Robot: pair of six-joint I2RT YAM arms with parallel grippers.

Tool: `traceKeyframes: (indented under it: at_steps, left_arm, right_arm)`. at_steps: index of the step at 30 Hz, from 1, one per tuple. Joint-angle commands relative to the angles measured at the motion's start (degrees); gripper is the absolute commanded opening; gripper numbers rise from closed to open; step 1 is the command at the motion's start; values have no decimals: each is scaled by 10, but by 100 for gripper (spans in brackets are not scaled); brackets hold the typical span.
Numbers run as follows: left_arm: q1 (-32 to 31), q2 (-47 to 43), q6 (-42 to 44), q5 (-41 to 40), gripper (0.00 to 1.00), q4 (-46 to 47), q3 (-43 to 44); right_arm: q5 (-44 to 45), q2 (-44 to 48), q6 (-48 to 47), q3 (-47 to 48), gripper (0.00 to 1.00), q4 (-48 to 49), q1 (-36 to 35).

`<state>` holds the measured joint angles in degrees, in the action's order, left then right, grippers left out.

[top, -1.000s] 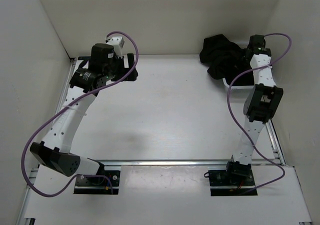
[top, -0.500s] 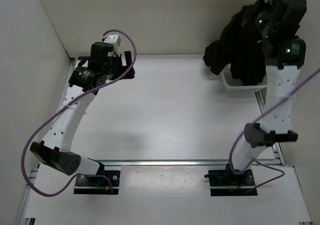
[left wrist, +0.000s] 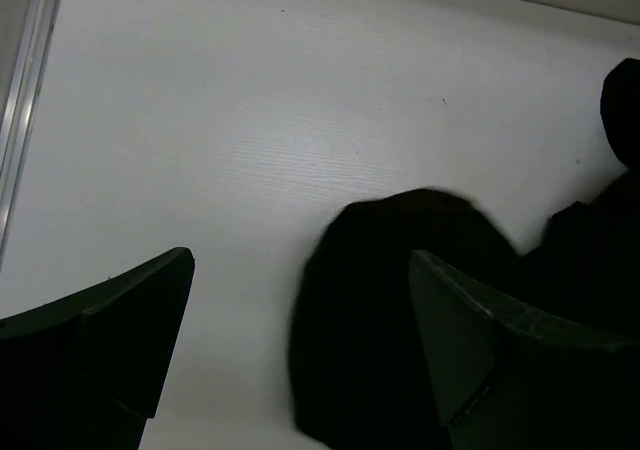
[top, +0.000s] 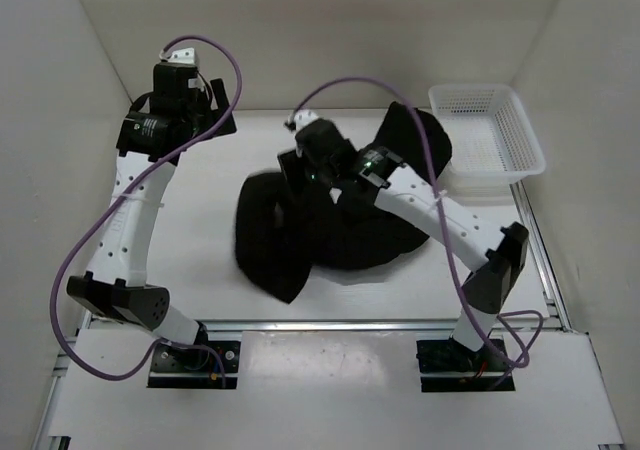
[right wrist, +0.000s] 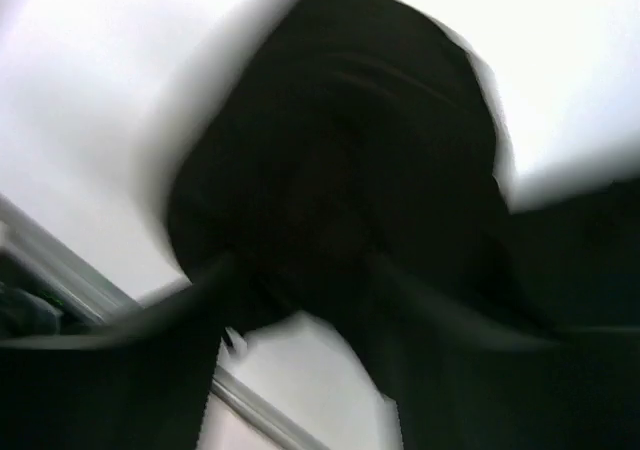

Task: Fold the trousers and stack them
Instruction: Move the trousers to the center of the board

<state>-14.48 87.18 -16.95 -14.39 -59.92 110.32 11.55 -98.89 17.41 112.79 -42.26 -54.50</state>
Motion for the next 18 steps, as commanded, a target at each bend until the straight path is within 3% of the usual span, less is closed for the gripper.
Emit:
traceKeyframes:
  at_steps: [1, 4, 6, 9, 11, 13, 14, 15, 16, 17, 18]
  left_arm:
    - [14, -49, -9, 15, 100, -4, -16]
    - [26, -67, -15, 44, 100, 19, -61]
    - [26, -68, -21, 67, 100, 19, -85]
    - [13, -53, -21, 89, 100, 25, -114]
    - [-1, -40, -16, 89, 100, 25, -147]
    - [-1, -39, -40, 95, 100, 25, -198]
    - [-6, -47, -50, 103, 100, 32, -221]
    - [-6, -54, -71, 124, 100, 38, -276]
    - [-12, -62, -83, 132, 100, 55, -308]
    - [-12, -77, -95, 133, 100, 64, -338]
    - [-19, -83, -110, 133, 100, 70, -365]
  right_arm:
    - [50, 56, 41, -66, 71, -16, 16]
    - [83, 111, 41, -105, 100, -16, 31]
    - [107, 160, 41, -133, 100, -24, 51]
    - [121, 231, 54, -193, 84, -24, 96]
    - [121, 282, 70, -237, 46, -36, 140]
    - [102, 297, 90, -274, 36, -49, 158]
    - [102, 309, 98, -288, 36, -63, 164]
    - [91, 316, 104, -322, 41, -63, 170]
    - [86, 323, 122, -342, 57, -69, 170]
    - [62, 333, 131, -363, 86, -69, 179]
    - [49, 333, 139, -384, 92, -69, 186]
